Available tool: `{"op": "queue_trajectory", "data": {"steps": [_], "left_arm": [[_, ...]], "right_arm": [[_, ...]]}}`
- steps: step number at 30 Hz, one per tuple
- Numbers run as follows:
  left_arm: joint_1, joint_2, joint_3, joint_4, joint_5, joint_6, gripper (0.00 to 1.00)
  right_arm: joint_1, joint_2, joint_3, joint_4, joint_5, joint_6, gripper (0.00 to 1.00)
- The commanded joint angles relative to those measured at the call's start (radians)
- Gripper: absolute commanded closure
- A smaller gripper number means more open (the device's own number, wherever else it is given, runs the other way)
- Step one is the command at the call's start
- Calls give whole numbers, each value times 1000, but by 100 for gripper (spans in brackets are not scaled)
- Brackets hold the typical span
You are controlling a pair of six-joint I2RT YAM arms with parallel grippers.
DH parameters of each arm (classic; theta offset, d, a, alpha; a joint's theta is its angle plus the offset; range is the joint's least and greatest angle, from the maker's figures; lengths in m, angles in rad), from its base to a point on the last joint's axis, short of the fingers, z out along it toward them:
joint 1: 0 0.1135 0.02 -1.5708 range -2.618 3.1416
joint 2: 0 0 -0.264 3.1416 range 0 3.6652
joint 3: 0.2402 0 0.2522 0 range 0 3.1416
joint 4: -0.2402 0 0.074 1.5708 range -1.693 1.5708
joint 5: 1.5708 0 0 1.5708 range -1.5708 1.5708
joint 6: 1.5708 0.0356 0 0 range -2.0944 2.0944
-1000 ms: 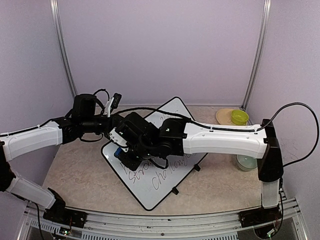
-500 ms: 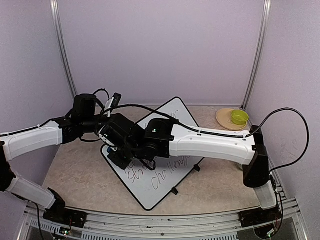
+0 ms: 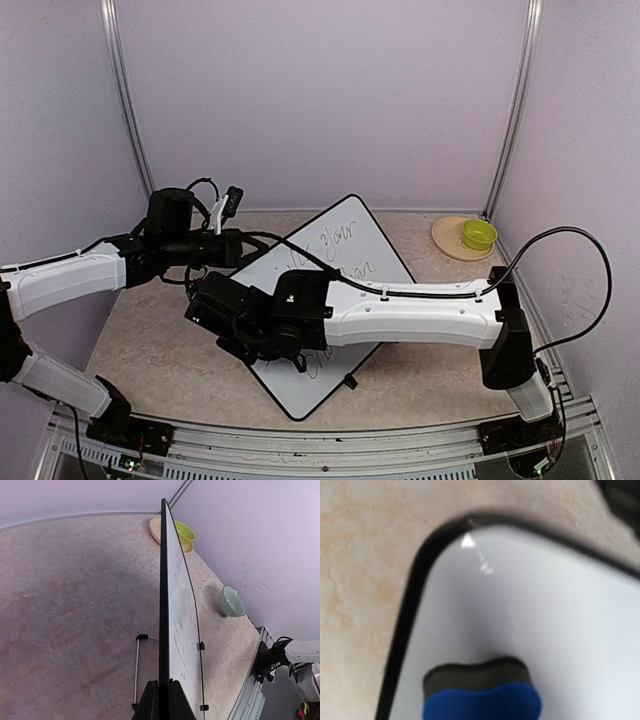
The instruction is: Erase the whiteboard
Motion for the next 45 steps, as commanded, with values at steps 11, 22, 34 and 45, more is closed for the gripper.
{"op": "queue_trajectory", "data": {"steps": [11,22,34,45], "left_arm": [[-6,18,2,-20,-1,-4,100],[-12,12,1,-24,-9,8,100],[-14,5,3,-29,-6,12,100],[-16,8,2,-31,-6,14,100]], "right_arm": [[30,-70,-209,-8,-23,36,75],[-43,38,84,-5,11,-56,73],[-153,-188,-266,146,-41,-18,73],[-365,-351,-551,359,-158,-30,75]]}}
